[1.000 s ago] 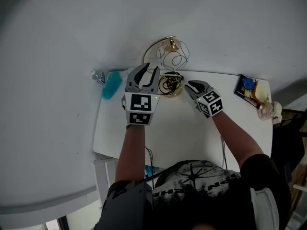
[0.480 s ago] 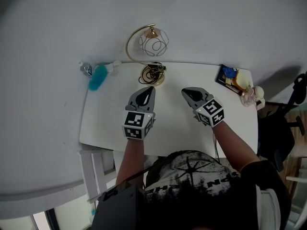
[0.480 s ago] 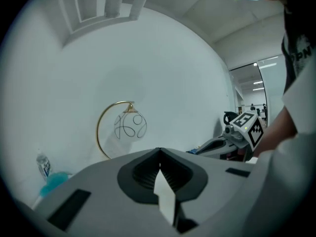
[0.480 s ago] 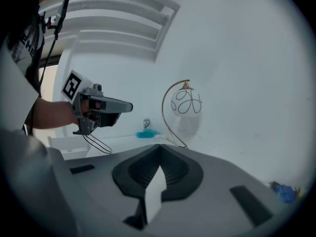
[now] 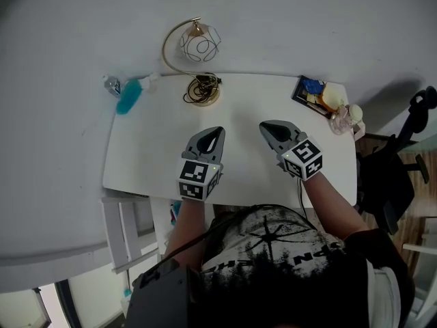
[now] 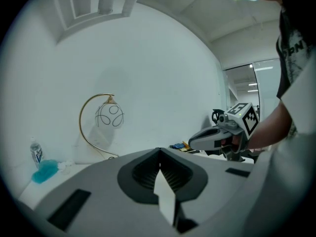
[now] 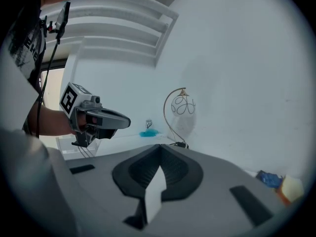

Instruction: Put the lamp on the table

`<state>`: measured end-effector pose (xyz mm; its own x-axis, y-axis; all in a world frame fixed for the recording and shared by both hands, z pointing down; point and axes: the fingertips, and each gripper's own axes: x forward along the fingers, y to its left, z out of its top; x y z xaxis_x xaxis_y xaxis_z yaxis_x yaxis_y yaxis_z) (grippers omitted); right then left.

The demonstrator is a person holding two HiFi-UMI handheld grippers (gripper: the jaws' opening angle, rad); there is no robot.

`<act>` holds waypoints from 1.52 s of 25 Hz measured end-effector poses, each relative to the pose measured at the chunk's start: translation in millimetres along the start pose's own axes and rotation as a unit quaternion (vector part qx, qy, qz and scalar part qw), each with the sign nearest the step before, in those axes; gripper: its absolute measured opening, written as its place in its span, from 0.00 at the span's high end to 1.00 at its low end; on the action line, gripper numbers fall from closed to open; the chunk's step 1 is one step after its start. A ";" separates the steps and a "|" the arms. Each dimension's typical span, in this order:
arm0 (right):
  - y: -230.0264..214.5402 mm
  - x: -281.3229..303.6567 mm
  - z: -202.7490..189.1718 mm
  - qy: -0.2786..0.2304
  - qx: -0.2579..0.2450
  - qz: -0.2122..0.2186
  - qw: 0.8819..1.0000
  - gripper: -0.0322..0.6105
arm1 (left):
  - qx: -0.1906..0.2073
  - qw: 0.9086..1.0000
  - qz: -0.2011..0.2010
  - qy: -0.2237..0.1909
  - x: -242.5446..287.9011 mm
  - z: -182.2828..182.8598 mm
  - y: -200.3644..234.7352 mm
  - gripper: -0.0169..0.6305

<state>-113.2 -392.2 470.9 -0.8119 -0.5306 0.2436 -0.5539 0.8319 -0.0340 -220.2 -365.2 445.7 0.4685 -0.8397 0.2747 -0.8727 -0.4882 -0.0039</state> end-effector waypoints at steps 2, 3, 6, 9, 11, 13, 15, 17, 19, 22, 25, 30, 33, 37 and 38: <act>1.0 -10.8 1.0 -0.004 0.000 0.000 1.000 0.92 | 0.002 1.000 -0.005 0.007 0.3 -1.9 -9.9 0.95; 2.1 -15.0 1.6 -0.006 -0.001 0.001 1.000 0.92 | 0.002 1.000 -0.005 0.008 -0.2 -2.2 -13.6 0.95; 5.7 -26.5 0.3 -0.008 -0.003 0.006 1.000 0.92 | -0.002 1.000 -0.005 0.013 -2.0 -5.5 -25.6 0.95; 6.5 -35.1 -3.4 -0.009 -0.004 0.007 1.000 0.92 | -0.002 1.000 -0.006 0.019 -2.2 -11.0 -37.3 0.95; 7.0 -38.5 -7.1 -0.006 -0.009 0.006 1.000 0.92 | 0.000 1.000 -0.009 0.023 -2.8 -14.6 -44.1 0.95; 7.9 -41.1 -10.4 -0.001 -0.013 0.006 1.000 0.92 | 0.001 1.000 -0.011 0.028 -3.2 -18.2 -50.0 0.95; 9.4 -42.8 -11.9 0.001 -0.015 0.007 1.000 0.92 | 0.000 0.999 -0.012 0.031 -3.9 -20.4 -54.1 0.95; 12.0 -44.2 -11.7 0.001 -0.019 0.009 1.000 0.92 | 0.000 0.999 -0.012 0.031 -5.0 -20.9 -57.2 0.95; 14.3 -45.7 -9.9 -0.001 -0.024 0.011 1.000 0.92 | 0.003 0.999 -0.013 0.030 -5.6 -19.7 -60.3 0.95; 16.0 -47.6 -6.2 -0.005 -0.028 0.013 1.000 0.92 | 0.010 0.999 -0.015 0.032 -5.4 -17.6 -64.4 0.95; 16.7 -47.9 -4.8 -0.005 -0.034 0.014 0.999 0.92 | 0.012 0.999 -0.016 0.031 -5.2 -15.5 -66.1 0.95; 17.0 -50.8 -6.6 -0.006 -0.033 0.011 0.999 0.92 | 0.014 0.999 -0.025 0.038 -2.9 -16.2 -72.4 0.95; 16.7 -53.3 -7.6 -0.004 -0.032 0.009 0.999 0.92 | 0.016 0.999 -0.029 0.040 -1.6 -16.9 -76.7 0.95; 19.0 -55.1 -10.1 0.000 -0.035 0.009 0.999 0.92 | 0.019 0.998 -0.030 0.042 -1.7 -18.3 -79.8 0.95; 19.8 -55.5 -10.9 0.000 -0.036 0.009 0.999 0.92 | 0.019 0.998 -0.029 0.043 -2.0 -18.5 -80.3 0.95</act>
